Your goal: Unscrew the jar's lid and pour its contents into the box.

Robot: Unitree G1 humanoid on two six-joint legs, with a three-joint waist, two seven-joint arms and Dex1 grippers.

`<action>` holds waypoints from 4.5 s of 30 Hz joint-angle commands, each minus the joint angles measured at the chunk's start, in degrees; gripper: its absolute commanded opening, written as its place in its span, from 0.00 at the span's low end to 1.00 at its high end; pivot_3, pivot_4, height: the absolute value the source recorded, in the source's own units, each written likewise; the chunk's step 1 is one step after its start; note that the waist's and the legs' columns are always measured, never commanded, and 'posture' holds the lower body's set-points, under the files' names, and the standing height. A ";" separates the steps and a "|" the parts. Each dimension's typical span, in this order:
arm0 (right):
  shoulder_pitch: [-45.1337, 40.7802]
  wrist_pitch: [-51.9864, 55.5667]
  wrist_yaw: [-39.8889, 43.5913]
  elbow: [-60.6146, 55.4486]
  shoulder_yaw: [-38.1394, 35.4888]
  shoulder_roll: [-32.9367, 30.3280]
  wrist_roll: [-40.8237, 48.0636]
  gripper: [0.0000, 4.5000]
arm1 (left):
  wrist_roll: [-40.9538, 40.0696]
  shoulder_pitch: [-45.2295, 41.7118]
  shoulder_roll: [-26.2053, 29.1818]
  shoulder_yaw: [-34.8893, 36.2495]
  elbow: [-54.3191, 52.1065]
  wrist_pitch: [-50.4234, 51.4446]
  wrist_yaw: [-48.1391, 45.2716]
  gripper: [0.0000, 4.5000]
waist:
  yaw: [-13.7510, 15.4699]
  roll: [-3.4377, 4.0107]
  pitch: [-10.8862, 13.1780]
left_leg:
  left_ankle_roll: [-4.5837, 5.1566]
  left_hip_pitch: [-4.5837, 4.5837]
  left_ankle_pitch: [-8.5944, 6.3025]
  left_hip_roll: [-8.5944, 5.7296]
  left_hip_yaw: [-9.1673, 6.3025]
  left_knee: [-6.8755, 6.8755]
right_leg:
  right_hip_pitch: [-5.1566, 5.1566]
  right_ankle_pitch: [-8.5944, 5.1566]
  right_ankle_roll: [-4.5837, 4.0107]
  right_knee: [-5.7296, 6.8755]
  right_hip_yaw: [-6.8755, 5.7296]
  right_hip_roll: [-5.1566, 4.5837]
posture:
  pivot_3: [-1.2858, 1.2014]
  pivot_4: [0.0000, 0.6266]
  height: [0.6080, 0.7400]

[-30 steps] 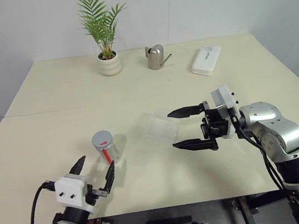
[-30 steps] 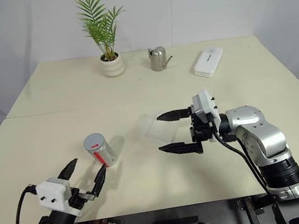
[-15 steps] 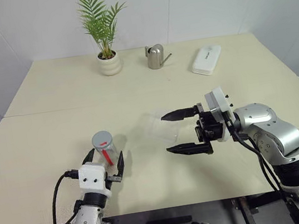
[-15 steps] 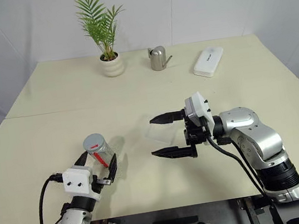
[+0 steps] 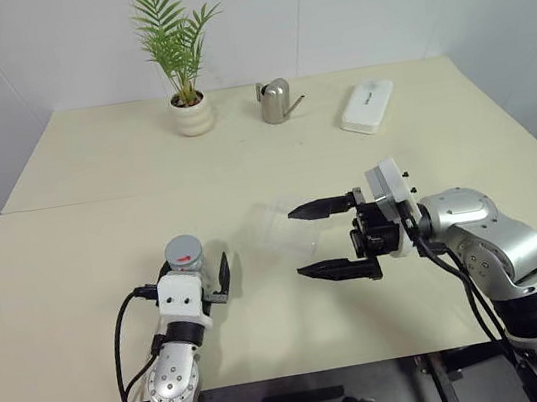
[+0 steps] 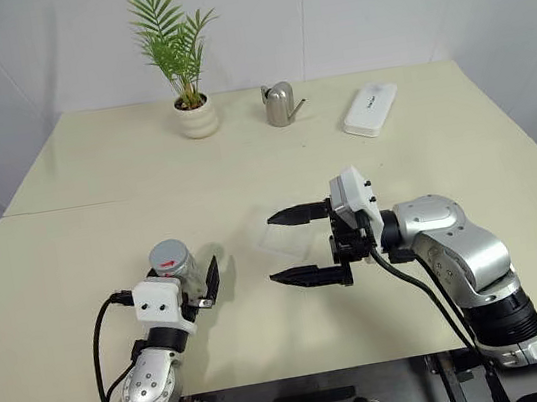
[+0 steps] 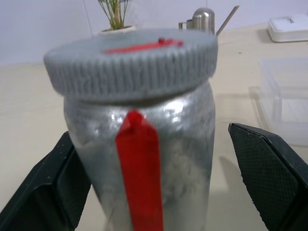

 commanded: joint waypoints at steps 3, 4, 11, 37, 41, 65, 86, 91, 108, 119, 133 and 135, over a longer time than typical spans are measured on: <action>0.92 -0.04 -1.22 -2.59 -1.32 -0.23 1.09 1.00 | -0.71 -0.46 0.31 0.09 0.32 -2.04 -0.06 0.71 | 0.00 0.00 0.00 | 0.00 0.00 0.00 0.01 0.01 0.00 | -0.02 0.00 0.00 0.01 0.01 0.00 | 0.52 0.24 1.00; 1.10 -0.04 -1.52 -2.62 -1.34 -0.14 1.06 1.00 | -0.88 -0.52 0.33 0.28 0.58 -2.10 -0.04 0.64 | 0.00 0.00 0.00 | 0.00 0.00 0.00 0.01 0.01 0.01 | -0.01 0.00 0.00 0.01 0.02 0.00 | 0.52 0.24 1.00; 1.93 -0.33 -3.96 -2.06 -2.10 0.29 1.05 1.00 | -7.04 -3.48 1.41 2.22 2.42 -2.76 -3.92 0.44 | 0.07 0.00 0.00 | 0.00 0.01 -0.01 0.02 0.03 0.02 | -0.02 0.00 0.00 0.02 0.04 0.00 | 0.52 0.24 1.00; -7.84 10.59 -25.88 -3.95 6.67 14.53 -2.93 1.00 | -34.34 -29.87 27.08 -1.70 10.98 19.66 -53.29 0.44 | -1.35 0.00 0.00 | -0.19 0.04 0.07 0.25 0.35 0.08 | -0.18 0.00 -0.01 0.13 0.51 0.56 | 0.52 0.24 1.00; -9.41 10.16 -25.69 -1.73 7.25 15.43 -4.28 1.00 | -33.78 -29.73 27.35 -1.99 10.79 19.48 -53.85 0.44 | -1.62 0.00 0.00 | -0.25 0.06 0.09 0.37 0.35 0.08 | -0.19 0.00 -0.01 0.13 0.56 0.69 | 0.52 0.24 1.00; -13.89 8.33 -8.26 2.95 5.94 10.31 -0.23 0.65 | -36.81 -33.84 27.63 -2.10 11.94 20.37 -60.90 0.44 | -1.47 0.00 0.00 | -0.27 0.03 0.08 0.40 0.41 0.09 | -0.25 0.00 -0.02 0.12 0.66 0.74 | 0.52 0.24 1.00; -29.24 3.60 11.94 21.66 3.36 5.10 -2.59 0.87 | -37.28 -38.91 27.70 -2.15 16.54 22.89 -70.08 0.44 | -1.74 0.00 0.00 | -0.30 0.04 0.06 0.52 0.52 0.33 | -0.25 0.01 -0.03 0.20 0.72 0.87 | 0.52 0.24 1.00; -28.27 3.69 8.83 20.73 0.01 4.38 -2.13 1.00 | -36.90 -37.65 28.84 -0.57 16.27 23.19 -67.25 0.44 | -1.52 0.00 0.01 | -0.32 0.03 0.04 0.53 0.49 0.40 | -0.25 0.01 -0.03 0.24 0.73 0.84 | 0.52 0.24 1.00; -24.99 5.03 -5.57 13.41 5.13 13.69 -6.39 1.00 | -36.82 -37.95 27.77 -1.08 15.58 22.59 -64.37 0.44 | -1.65 0.00 0.00 | -0.37 0.03 -0.01 0.55 0.53 0.49 | -0.27 0.01 -0.04 0.30 0.76 0.86 | 0.52 0.24 1.00; -27.90 0.70 -4.25 21.76 5.73 15.87 -9.48 1.00 | -37.93 -37.51 27.47 -0.30 13.90 22.94 -63.67 0.44 | -1.87 0.00 0.00 | -0.34 0.02 -0.03 0.54 0.56 0.41 | -0.30 0.01 -0.04 0.26 0.76 0.88 | 0.52 0.24 1.00; -31.53 -4.91 0.58 34.96 1.87 10.18 -11.71 1.00 | -37.99 -38.17 27.39 0.08 14.16 22.53 -63.62 0.44 | -2.03 0.00 0.00 | -0.35 0.02 -0.03 0.55 0.56 0.42 | -0.30 0.01 -0.04 0.27 0.76 0.88 | 0.52 0.24 1.00; -32.31 -3.64 0.61 36.42 0.53 9.19 -10.47 1.00 | -37.61 -38.23 27.79 0.11 14.53 22.20 -64.03 0.44 | -2.06 0.00 0.01 | -0.35 0.02 -0.03 0.55 0.56 0.43 | -0.30 0.01 -0.04 0.27 0.76 0.87 | 0.52 0.24 1.00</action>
